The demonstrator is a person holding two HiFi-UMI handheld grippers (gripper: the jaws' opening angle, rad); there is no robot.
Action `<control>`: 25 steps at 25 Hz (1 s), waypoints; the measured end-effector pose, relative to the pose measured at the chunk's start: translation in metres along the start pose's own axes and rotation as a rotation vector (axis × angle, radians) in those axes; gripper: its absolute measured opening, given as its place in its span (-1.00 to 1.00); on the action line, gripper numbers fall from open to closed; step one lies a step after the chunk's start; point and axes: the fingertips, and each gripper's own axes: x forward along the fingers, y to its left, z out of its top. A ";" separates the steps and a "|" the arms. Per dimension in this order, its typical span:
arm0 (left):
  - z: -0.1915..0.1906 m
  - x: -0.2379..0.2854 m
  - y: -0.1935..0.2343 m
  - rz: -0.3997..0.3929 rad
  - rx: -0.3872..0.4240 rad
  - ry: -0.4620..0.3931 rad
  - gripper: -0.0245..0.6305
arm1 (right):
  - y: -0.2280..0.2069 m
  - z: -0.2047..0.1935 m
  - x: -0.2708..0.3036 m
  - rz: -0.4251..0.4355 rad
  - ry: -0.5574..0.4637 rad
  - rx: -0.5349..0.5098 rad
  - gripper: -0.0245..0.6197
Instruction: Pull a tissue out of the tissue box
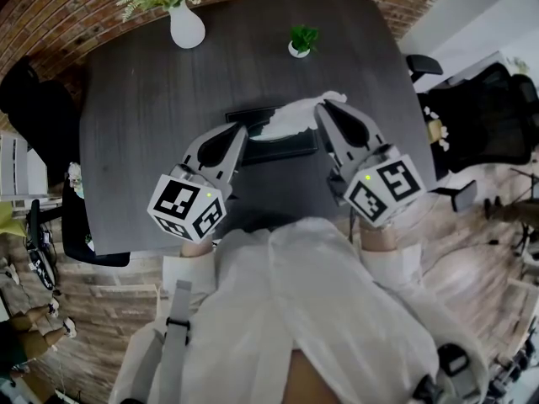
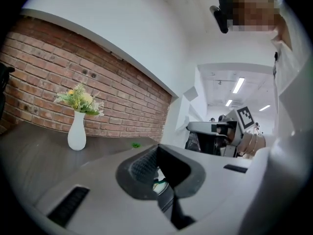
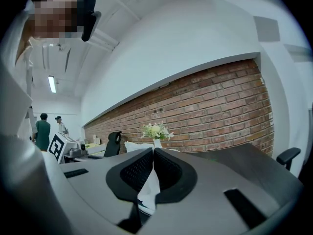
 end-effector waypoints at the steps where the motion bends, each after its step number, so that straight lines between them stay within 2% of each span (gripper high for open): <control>1: -0.002 0.000 0.000 0.004 0.006 0.011 -0.91 | 0.000 -0.001 0.000 -0.001 0.002 0.001 -0.89; 5: -0.008 0.002 0.001 0.022 0.028 0.037 -0.91 | 0.000 -0.003 0.001 -0.003 0.006 0.001 -0.89; 10: -0.015 0.004 -0.002 0.011 0.001 0.045 -0.91 | 0.003 -0.008 0.006 0.004 0.019 -0.004 -0.89; 16: -0.022 0.007 0.001 0.011 0.042 0.089 -0.91 | 0.005 -0.013 0.009 0.009 0.039 0.000 -0.89; 25: -0.021 0.004 0.006 0.026 0.015 0.075 -0.91 | 0.011 -0.017 0.013 0.030 0.054 0.001 -0.89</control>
